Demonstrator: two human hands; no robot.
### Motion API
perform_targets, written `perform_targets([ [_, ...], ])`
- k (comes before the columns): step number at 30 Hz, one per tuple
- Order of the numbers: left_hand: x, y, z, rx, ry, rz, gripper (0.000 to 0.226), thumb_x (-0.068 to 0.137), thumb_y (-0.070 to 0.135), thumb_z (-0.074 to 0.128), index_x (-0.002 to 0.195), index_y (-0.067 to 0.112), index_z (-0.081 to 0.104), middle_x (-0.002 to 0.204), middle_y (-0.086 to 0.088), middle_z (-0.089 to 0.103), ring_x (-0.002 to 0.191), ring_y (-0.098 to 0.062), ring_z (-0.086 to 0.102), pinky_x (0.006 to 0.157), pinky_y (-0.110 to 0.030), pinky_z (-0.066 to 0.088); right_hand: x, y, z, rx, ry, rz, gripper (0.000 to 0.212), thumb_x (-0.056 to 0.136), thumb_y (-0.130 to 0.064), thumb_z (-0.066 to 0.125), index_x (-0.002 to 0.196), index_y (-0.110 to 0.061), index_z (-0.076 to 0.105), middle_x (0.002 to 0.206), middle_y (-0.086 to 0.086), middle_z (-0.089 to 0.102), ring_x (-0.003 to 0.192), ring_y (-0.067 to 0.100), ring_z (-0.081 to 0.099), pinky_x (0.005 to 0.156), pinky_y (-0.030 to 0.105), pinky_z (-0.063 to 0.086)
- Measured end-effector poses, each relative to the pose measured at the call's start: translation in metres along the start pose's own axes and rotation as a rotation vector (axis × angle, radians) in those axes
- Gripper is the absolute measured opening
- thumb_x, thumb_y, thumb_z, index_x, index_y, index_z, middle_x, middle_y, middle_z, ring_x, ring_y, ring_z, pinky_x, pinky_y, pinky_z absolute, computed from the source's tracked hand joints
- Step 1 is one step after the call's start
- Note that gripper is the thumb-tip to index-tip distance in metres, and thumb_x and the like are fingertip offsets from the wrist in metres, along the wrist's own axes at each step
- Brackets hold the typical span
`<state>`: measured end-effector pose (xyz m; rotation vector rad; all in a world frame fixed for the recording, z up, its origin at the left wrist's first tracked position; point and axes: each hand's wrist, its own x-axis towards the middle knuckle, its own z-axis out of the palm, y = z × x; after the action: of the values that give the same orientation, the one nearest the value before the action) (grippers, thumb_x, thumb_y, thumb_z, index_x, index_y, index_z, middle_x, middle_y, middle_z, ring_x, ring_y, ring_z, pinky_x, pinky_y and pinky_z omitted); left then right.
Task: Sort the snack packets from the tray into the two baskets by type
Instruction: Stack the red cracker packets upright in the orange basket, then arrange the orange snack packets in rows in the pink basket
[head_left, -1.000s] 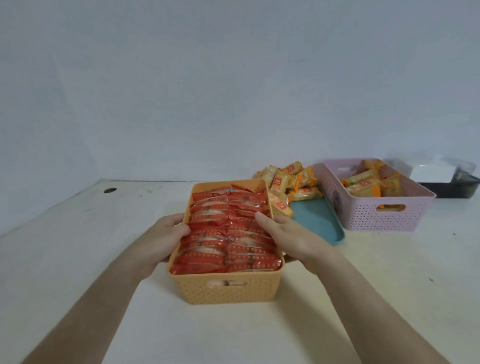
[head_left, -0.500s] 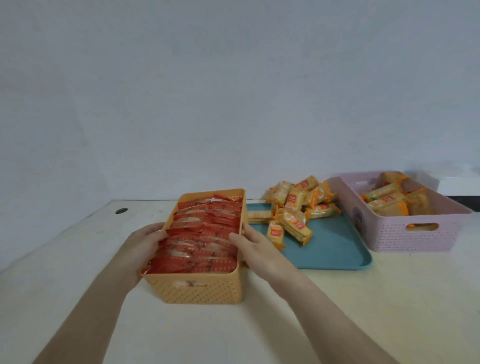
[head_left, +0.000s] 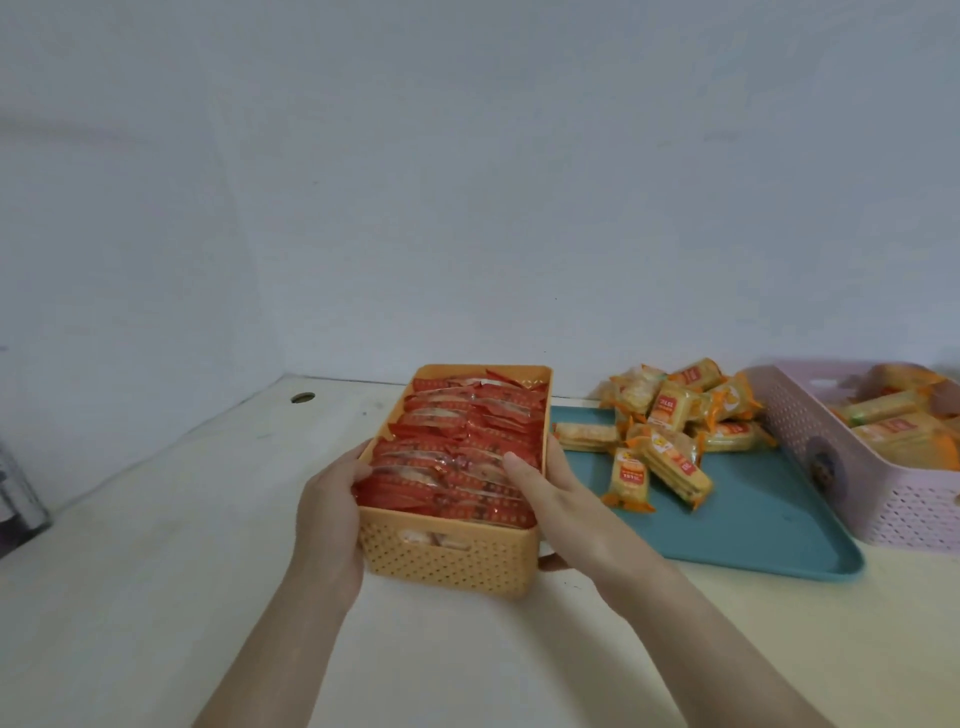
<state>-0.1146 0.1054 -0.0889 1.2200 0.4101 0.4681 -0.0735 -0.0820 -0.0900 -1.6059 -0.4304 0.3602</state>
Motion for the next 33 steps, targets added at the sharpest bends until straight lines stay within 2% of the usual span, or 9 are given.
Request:
perform_targets([
  [3,0.013,0.011,-0.005,-0.025,0.062,0.045,0.037,0.086,0.007,0.039,0.098,0.015,0.074,0.084,-0.005,0.077,0.07,-0.019,0.073,0.07,-0.034,0.052,0.029,0.001,0.019,-0.079,0.141,-0.041,0.052,0.089,-0.058,0.05,0.135,-0.039,0.037,0.127,-0.009,0.044,0.125,0.01,0.044,0.105,0.038,0.043],
  [5,0.027,0.017,-0.011,-0.065,0.118,0.053,0.035,0.086,0.008,0.041,0.095,0.016,0.074,0.079,0.0,0.076,0.068,-0.017,0.072,0.069,-0.033,0.052,0.05,-0.002,0.033,-0.084,0.149,-0.048,0.061,0.083,-0.062,0.052,0.136,-0.036,0.039,0.127,-0.005,0.043,0.124,0.015,0.044,0.107,0.046,0.039],
  [8,0.052,0.021,-0.018,-0.097,0.221,0.046,0.03,0.083,0.01,0.047,0.093,0.016,0.075,0.082,-0.001,0.076,0.076,-0.023,0.071,0.069,-0.035,0.053,0.081,-0.001,0.049,-0.06,0.127,-0.07,0.064,0.072,-0.065,0.052,0.129,-0.036,0.048,0.126,-0.004,0.054,0.117,0.015,0.054,0.104,0.043,0.044],
  [13,0.086,0.018,-0.02,-0.113,0.25,0.075,0.029,0.077,0.011,0.052,0.092,0.014,0.077,0.091,-0.006,0.076,0.082,-0.029,0.072,0.077,-0.043,0.057,0.108,0.011,0.062,-0.031,0.079,-0.117,0.038,0.09,-0.046,0.055,0.127,-0.042,0.047,0.121,-0.014,0.063,0.115,0.009,0.058,0.104,0.039,0.044],
  [21,0.138,0.001,-0.018,-0.115,0.341,0.096,0.02,0.068,0.007,0.06,0.077,0.013,0.077,0.082,-0.007,0.073,0.086,-0.034,0.071,0.077,-0.04,0.057,0.126,0.037,0.061,-0.187,0.065,-0.177,0.027,0.1,-0.034,0.041,0.119,-0.05,0.03,0.131,-0.007,0.054,0.12,0.011,0.051,0.103,0.03,0.04],
  [24,0.149,-0.005,-0.013,0.134,0.328,0.207,0.031,0.078,-0.002,0.052,0.074,0.019,0.074,0.085,0.003,0.07,0.092,-0.027,0.068,0.071,-0.029,0.052,0.132,0.045,0.066,-0.305,0.199,-0.264,0.057,0.093,-0.056,0.032,0.142,-0.03,0.025,0.137,-0.002,0.05,0.126,0.016,0.048,0.108,0.04,0.039],
  [28,0.141,0.004,-0.012,1.035,0.376,0.71,0.036,0.08,-0.001,0.049,0.096,0.022,0.072,0.114,0.001,0.067,0.108,-0.022,0.057,0.09,-0.039,0.044,0.135,0.043,0.063,-0.455,0.244,-0.228,0.08,0.088,-0.068,0.021,0.152,-0.022,0.012,0.152,0.004,0.034,0.139,0.02,0.035,0.111,0.044,0.036],
  [30,0.133,0.011,0.002,1.068,0.115,0.756,0.03,0.087,0.012,0.051,0.108,0.023,0.07,0.12,0.004,0.065,0.115,-0.019,0.055,0.099,-0.039,0.043,0.13,0.041,0.06,-0.6,0.218,-0.205,0.075,0.094,-0.063,0.02,0.155,-0.021,0.007,0.161,0.004,0.016,0.147,0.021,0.018,0.117,0.042,0.025],
  [33,0.119,0.011,0.029,1.382,-0.334,0.585,0.043,0.096,0.047,0.027,0.131,0.041,0.052,0.143,0.011,0.047,0.135,-0.013,0.039,0.112,-0.048,0.029,0.117,0.033,0.056,-0.856,0.301,-0.277,0.072,0.089,-0.057,0.009,0.147,-0.019,0.029,0.157,0.007,0.027,0.146,0.026,0.019,0.115,0.046,0.028],
])
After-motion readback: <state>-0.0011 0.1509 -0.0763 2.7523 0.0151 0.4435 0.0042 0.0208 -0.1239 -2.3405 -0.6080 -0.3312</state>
